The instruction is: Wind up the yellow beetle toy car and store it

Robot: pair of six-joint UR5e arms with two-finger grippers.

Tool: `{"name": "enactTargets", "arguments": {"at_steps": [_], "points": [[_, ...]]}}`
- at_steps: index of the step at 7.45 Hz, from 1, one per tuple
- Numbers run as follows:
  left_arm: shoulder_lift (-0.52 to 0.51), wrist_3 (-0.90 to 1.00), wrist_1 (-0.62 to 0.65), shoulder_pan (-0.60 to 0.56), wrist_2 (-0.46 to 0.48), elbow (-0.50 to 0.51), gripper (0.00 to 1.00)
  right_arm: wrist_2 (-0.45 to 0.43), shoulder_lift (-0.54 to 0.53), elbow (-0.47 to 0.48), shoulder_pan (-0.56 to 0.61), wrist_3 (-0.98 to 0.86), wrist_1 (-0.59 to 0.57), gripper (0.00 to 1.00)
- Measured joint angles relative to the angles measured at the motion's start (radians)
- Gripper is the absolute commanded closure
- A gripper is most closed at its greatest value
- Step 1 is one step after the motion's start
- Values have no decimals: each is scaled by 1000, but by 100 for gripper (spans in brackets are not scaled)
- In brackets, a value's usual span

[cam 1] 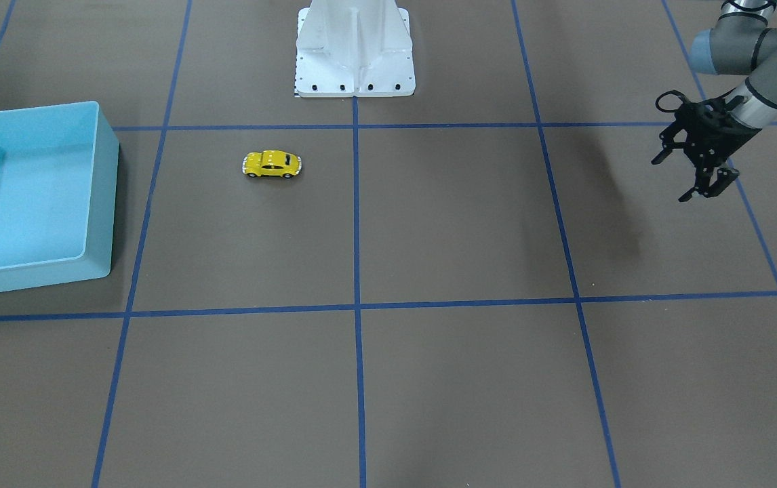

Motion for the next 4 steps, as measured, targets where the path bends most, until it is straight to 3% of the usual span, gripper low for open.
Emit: {"name": "enactTargets", "arguments": {"at_steps": [4], "points": [[-17, -6, 487, -334, -36, -2, 0, 0, 3, 5, 0, -5, 2, 1]]}}
